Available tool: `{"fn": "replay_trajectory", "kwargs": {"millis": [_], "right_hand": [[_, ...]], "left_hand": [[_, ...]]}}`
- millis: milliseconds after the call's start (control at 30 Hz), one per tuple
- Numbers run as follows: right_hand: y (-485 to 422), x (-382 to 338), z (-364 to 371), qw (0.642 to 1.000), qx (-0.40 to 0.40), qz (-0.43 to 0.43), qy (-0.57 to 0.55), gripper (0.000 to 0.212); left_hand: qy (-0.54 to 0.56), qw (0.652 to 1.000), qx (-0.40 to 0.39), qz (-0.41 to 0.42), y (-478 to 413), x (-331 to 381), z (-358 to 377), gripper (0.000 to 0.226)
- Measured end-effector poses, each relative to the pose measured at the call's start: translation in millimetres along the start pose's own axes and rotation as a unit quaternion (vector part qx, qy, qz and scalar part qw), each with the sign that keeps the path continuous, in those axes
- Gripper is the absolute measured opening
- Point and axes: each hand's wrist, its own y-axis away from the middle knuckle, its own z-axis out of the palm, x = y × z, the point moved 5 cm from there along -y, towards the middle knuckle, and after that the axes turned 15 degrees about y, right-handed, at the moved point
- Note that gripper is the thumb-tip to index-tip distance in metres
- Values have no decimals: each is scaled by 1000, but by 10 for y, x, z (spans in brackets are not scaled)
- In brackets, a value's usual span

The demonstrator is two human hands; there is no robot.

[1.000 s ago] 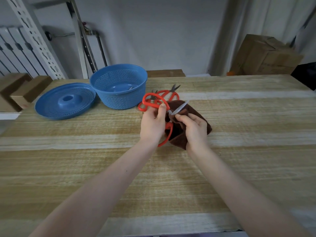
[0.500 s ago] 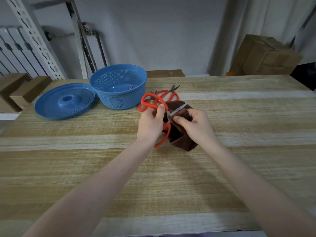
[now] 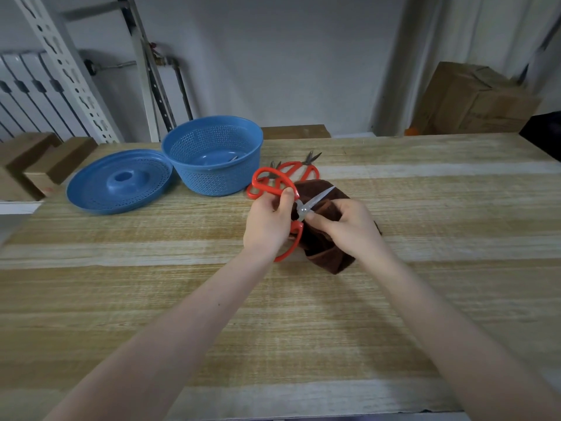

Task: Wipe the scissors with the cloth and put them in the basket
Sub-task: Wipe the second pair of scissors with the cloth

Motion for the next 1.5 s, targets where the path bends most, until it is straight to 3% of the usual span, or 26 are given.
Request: {"fn": "replay_trajectory", "kwargs": {"millis": [133, 367, 567, 633, 733, 800, 867, 1000, 1133, 1233, 1333, 1500], "right_hand": [[16, 50, -28, 1000, -14, 4, -17, 16], [-10, 156, -57, 993, -84, 61, -51, 12], [27, 212, -123, 986, -103, 83, -101, 14], [27, 286, -164, 963, -86, 132, -219, 17], [51, 331, -160, 873, -43, 207, -439, 31], [55, 287, -99, 826, -35, 211, -522, 43], [83, 182, 13, 811, -58, 192, -549, 43], [79, 101, 89, 895, -48, 110, -429, 23], [46, 145, 18, 995, 4, 9, -102, 14], [47, 124, 7, 998, 46, -26, 17, 13], [47, 60, -49, 996, 78, -35, 8, 26], [6, 135, -85, 999, 21, -24, 37, 38]], "left_hand": [[-14, 1000, -18, -11, -12, 1, -45, 40], [-76, 996, -24, 50, 8, 68, -26, 44], [-43, 999, 1, 3, -87, 11, -139, 43], [-23, 1000, 9, -8, -115, 9, -199, 41], [-10, 1000, 9, -18, -129, 19, -238, 39], [-20, 1000, 6, -18, -126, 26, -212, 41], [-29, 1000, 7, -4, -126, 37, -182, 47], [-32, 999, 20, 17, -110, 42, -164, 43], [-9, 999, 28, 16, -98, 2, -118, 40], [10, 999, 32, 15, -75, 5, -25, 40], [18, 999, 31, 24, -83, 54, 19, 42], [1, 1000, 11, 12, -115, 21, -42, 45]]}}
